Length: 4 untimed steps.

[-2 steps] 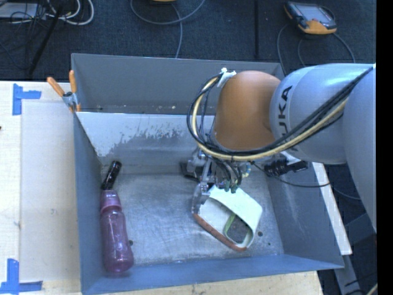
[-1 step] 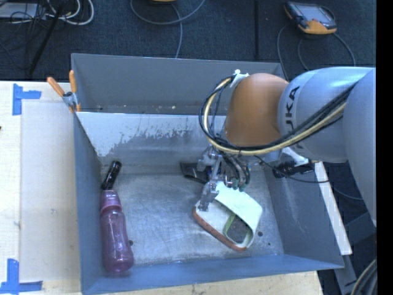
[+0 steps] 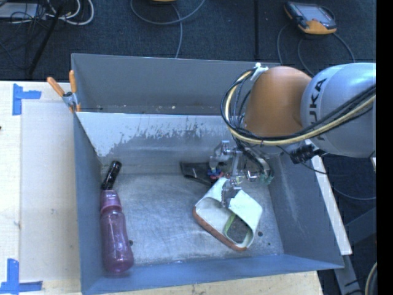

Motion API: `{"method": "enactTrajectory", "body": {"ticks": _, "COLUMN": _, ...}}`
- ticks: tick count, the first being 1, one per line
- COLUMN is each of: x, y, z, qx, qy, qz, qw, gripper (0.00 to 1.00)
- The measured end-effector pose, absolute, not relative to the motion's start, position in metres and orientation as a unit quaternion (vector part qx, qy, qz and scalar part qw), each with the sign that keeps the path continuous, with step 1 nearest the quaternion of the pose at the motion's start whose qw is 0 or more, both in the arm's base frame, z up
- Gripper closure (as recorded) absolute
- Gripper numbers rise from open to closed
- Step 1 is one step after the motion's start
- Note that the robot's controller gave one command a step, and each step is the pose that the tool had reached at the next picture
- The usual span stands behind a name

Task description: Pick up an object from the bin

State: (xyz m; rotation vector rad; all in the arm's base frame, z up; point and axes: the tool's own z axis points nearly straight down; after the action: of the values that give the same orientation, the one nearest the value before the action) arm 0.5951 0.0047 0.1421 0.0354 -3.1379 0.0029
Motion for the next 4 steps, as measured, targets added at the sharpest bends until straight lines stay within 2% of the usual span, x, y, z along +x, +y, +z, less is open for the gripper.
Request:
{"method": "enactTrajectory", "body": {"ticks": 1, "x": 0.597, "y": 0.000, "z": 0.149, "qx": 0.099, "qy": -0.995, "qz": 0.000, "qw": -0.002, "gripper": 0.00}}
{"method": "enactTrajectory", "body": {"ticks": 2, "x": 0.587, "y": 0.019, "z": 0.136, "qx": 0.186, "qy": -0.983, "qz": 0.000, "qw": 0.000, "gripper": 0.00}}
{"method": "enactTrajectory", "body": {"ticks": 3, "x": 0.586, "y": 0.024, "z": 0.124, "qx": 0.331, "qy": -0.944, "qz": -0.001, "qw": 0.000, "gripper": 0.00}}
{"method": "enactTrajectory", "body": {"ticks": 4, "x": 0.576, "y": 0.021, "z": 0.097, "qx": 0.417, "qy": -0.909, "qz": -0.001, "qw": -0.002, "gripper": 0.00}}
